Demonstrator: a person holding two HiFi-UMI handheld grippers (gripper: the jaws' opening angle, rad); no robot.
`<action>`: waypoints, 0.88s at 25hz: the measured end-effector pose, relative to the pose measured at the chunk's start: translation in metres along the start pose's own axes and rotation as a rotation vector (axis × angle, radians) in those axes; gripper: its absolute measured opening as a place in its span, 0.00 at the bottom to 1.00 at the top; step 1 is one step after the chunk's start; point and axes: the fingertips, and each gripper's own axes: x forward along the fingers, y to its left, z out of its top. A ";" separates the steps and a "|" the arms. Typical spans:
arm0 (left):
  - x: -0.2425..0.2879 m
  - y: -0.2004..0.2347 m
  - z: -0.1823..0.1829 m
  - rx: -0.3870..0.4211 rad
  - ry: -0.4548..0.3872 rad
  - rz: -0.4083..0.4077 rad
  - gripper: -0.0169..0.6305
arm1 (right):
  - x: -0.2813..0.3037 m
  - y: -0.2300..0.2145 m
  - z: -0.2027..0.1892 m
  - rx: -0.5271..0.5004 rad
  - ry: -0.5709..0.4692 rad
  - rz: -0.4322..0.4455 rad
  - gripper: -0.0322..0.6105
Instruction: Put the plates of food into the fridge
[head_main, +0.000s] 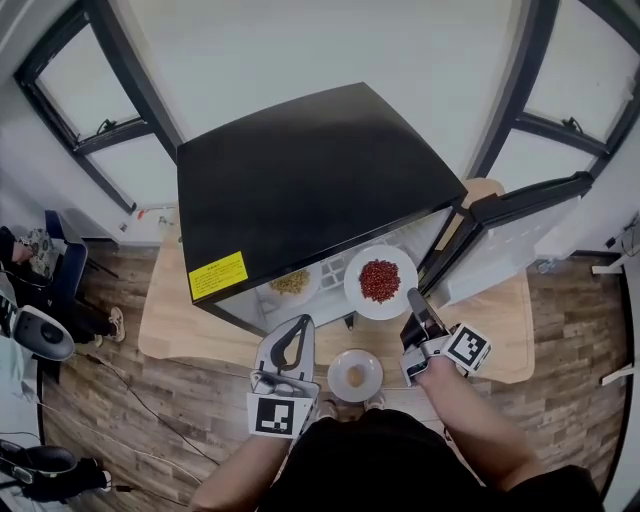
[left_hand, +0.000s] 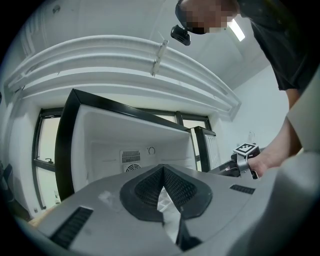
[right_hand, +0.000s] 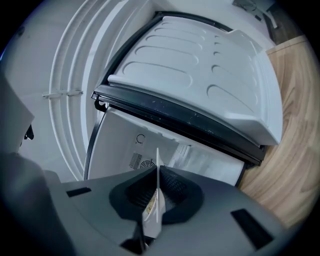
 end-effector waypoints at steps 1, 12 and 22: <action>0.001 0.001 -0.001 0.000 0.002 0.005 0.03 | 0.004 -0.002 0.000 0.007 0.001 -0.005 0.10; 0.001 0.012 0.009 0.029 0.004 0.029 0.03 | 0.044 -0.009 -0.003 0.056 -0.014 -0.082 0.10; 0.003 0.008 0.005 0.145 0.045 -0.035 0.03 | 0.079 -0.010 0.000 0.059 -0.049 -0.084 0.10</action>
